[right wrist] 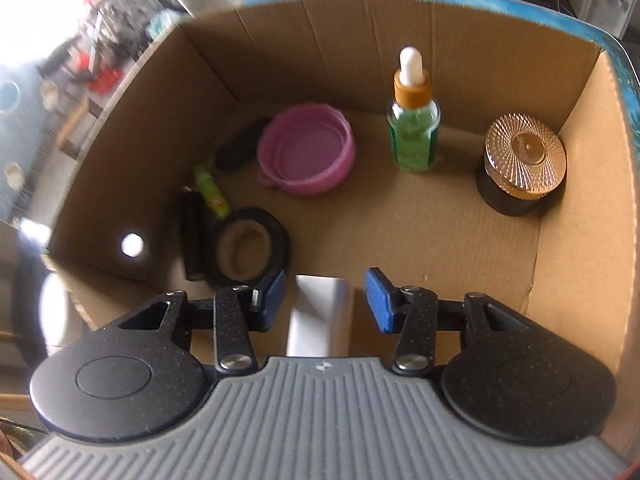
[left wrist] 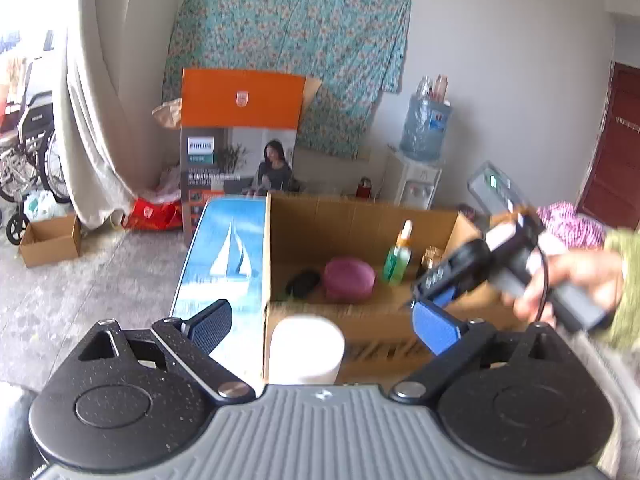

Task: Organize rigid objects
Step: 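Move the open right tool back to the white pill bottle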

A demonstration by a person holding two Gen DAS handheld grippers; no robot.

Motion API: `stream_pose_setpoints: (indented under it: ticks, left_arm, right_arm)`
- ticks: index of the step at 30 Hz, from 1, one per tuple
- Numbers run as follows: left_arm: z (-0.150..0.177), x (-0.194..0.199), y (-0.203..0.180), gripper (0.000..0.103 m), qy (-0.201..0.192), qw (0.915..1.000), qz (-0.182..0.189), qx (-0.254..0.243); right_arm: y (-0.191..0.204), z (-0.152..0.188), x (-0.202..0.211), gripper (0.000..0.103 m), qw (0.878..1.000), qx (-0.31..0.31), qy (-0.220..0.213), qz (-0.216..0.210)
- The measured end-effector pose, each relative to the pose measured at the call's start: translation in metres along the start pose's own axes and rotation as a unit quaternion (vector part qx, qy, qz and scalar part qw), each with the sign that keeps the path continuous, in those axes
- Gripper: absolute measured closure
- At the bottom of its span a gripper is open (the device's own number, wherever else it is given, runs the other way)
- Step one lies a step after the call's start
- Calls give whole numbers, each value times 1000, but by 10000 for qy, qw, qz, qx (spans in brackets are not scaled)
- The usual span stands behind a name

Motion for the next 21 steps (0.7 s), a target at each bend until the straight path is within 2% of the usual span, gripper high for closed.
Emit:
stream_pose_setpoints:
  ticks: [4, 8, 13, 18, 21]
  left_arm:
    - [32, -11, -3, 5, 267, 9995, 100, -110]
    - [54, -18, -5, 5, 442, 9987, 255, -39]
    - [59, -20, -2, 5, 426, 9988, 255, 17]
    - [59, -24, 0, 5, 471, 9985, 265, 65]
    - [63, -25, -1, 5, 506, 9984, 266, 29]
  right_arm:
    - [-3, -2, -5, 72, 9997, -69, 190, -144]
    - [-2, -6, -3, 74, 9998, 40, 183, -111]
    - [-5, -25, -2, 75, 9996, -118, 68, -263]
    - [-12, -40, -12, 75, 9971, -442, 62, -624]
    - [-23, -42, -10, 73, 9967, -592, 16, -560]
Point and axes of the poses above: each gripper's, at about its wrist camera, not at the fingertips, and x roughly against the way its jaws point, y to its left, z to its underside, the point moved 9 cm from there along -x, roughly the way its jaws point, and after that the axes turned 9 degrees about -z, right-handed, at the moved point
